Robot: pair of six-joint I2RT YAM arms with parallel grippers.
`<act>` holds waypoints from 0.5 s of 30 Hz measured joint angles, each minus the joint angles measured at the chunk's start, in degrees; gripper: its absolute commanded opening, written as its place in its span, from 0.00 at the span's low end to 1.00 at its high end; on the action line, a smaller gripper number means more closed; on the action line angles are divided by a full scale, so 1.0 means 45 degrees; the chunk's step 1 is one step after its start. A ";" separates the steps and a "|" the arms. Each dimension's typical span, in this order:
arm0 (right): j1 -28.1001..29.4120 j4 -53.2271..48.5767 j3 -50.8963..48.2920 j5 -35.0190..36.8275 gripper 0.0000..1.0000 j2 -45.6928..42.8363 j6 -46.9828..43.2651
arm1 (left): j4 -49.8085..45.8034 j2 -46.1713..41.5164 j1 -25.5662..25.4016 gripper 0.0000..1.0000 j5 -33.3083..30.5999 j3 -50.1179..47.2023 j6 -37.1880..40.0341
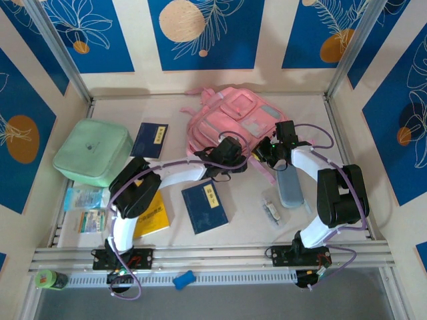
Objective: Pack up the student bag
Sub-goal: Unzip the student bag at the top-center of the table.
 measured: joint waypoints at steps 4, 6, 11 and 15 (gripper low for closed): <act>0.0000 -0.0005 0.0005 -0.0010 0.00 0.0000 -0.0010 | -0.0204 0.0029 0.0000 0.20 -0.0403 0.0131 -0.0180; 0.0000 -0.0083 0.0068 -0.0049 0.00 0.0000 -0.0049 | -0.0248 0.0029 0.0000 0.16 -0.0539 0.0151 -0.0267; -0.0044 -0.0321 0.0170 -0.0117 0.00 0.0000 -0.0257 | -0.0398 0.0029 0.0000 0.06 -0.0797 0.0165 -0.0228; -0.0155 -0.0602 0.0369 -0.0311 0.00 0.0000 -0.0539 | -0.0661 -0.0034 0.0010 0.01 -0.1010 0.0102 -0.0073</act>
